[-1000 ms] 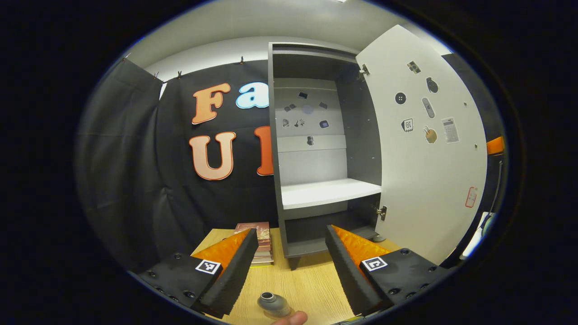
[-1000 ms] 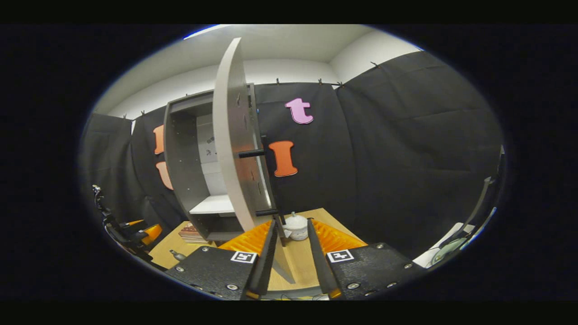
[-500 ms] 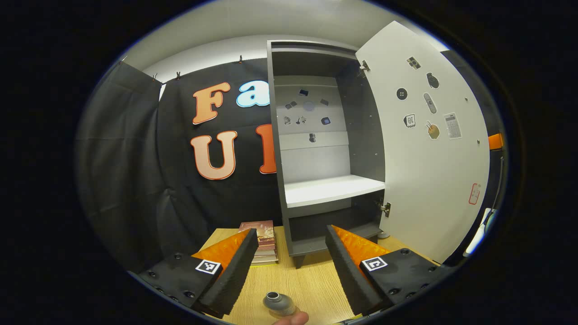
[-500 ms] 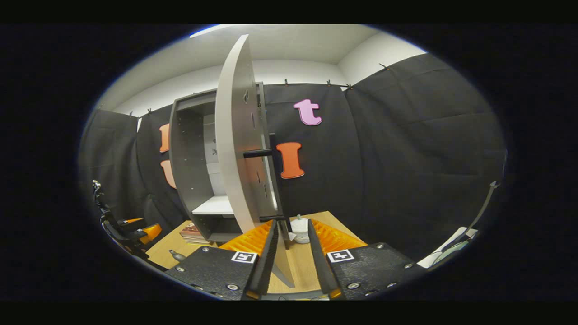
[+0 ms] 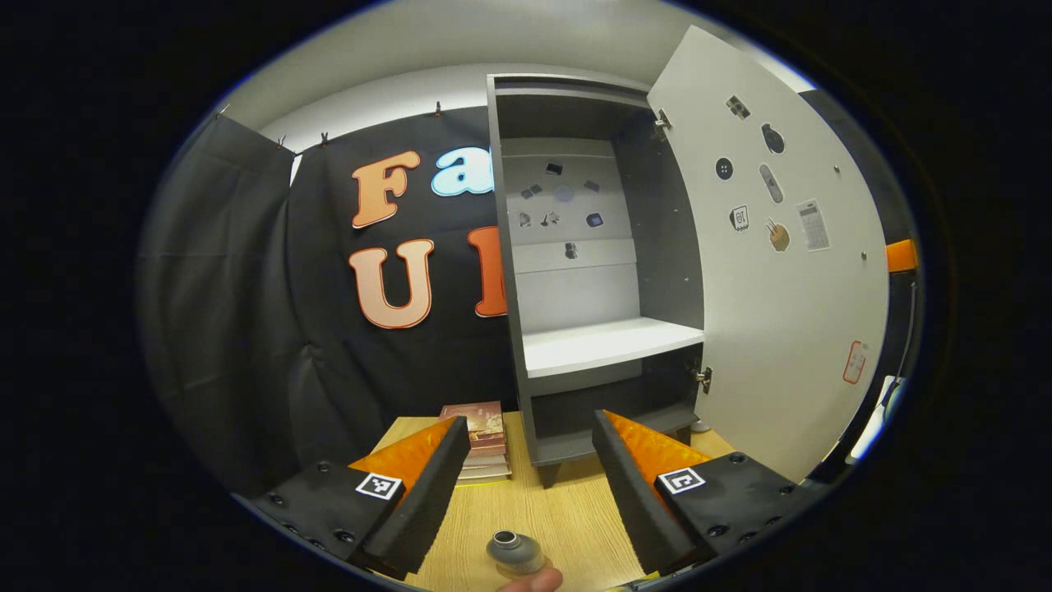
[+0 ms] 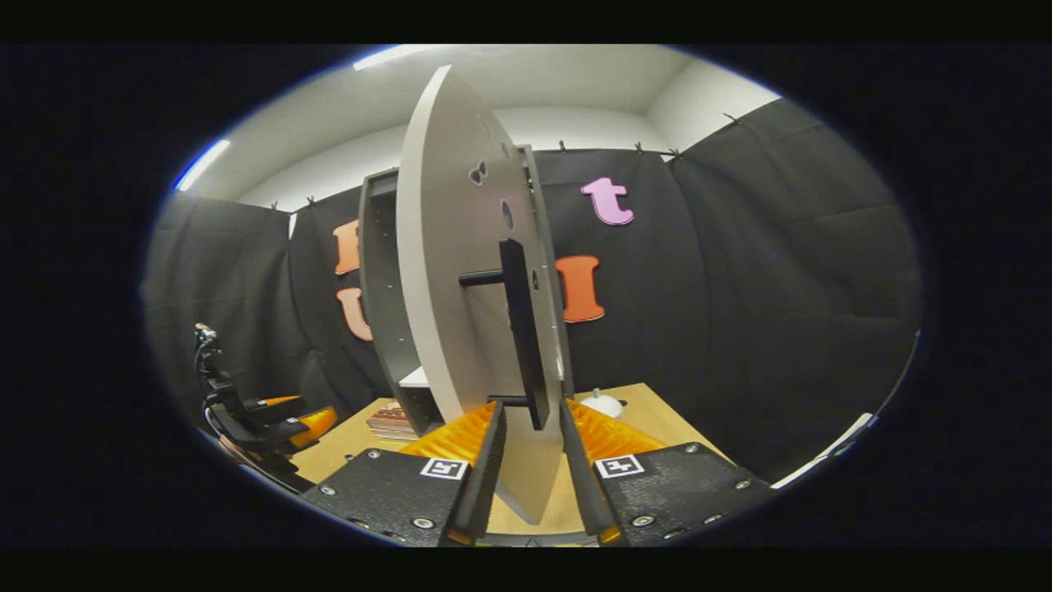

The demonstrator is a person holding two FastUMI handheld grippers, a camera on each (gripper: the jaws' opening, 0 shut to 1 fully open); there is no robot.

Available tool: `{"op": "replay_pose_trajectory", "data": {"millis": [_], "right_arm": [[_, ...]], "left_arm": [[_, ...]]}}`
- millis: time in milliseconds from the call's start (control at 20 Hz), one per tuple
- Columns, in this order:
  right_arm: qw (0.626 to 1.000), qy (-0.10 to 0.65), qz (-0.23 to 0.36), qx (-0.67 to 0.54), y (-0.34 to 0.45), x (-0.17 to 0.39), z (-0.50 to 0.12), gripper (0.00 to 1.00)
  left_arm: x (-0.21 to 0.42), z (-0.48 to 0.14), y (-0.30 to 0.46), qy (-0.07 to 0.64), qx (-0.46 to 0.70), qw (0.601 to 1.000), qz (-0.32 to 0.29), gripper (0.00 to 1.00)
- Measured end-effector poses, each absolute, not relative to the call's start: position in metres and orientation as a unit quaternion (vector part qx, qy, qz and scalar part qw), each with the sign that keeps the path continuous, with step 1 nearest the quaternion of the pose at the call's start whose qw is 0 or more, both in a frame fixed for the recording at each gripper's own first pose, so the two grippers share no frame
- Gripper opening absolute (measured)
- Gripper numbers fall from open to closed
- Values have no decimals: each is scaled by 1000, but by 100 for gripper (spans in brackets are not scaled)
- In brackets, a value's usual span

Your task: Open the cabinet door with the right hand, grasp the bottle in the cabinet with the left hand and place it on the coaster, then close the cabinet door with the right hand.

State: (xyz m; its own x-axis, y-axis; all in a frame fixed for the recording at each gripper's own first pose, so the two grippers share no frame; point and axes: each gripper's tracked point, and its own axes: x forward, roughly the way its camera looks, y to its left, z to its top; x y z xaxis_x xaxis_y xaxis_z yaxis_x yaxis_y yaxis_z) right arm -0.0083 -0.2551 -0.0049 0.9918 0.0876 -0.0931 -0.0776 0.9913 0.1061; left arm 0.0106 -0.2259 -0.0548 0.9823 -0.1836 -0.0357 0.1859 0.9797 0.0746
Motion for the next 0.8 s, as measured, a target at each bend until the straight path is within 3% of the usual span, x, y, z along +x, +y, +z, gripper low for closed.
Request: {"op": "replay_pose_trajectory", "data": {"millis": [100, 150, 250, 350, 650, 700, 800], "right_arm": [[996, 47, 57, 55, -243, -3, -6, 47], [995, 46, 64, 53, -237, 1, -6, 42], [995, 47, 74, 50, -227, 5, -6, 47], [994, 48, 90, 49, -216, 10, -8, 42], [987, 45, 142, 61, -174, 26, -12, 49], [986, 46, 149, 62, -166, 31, -14, 46], [983, 46, 163, 72, -154, 42, -14, 57]], "left_arm": [[12, -55, -218, 17, 37, 996, -86, 98], [11, -57, -216, 17, 36, 996, -82, 100], [14, -57, -208, 19, 35, 996, -75, 98], [16, -59, -201, 21, 34, 997, -68, 98], [24, -60, -178, 24, 32, 998, -43, 98], [25, -61, -174, 26, 33, 998, -39, 98], [28, -63, -164, 30, 32, 999, -31, 100]]}}
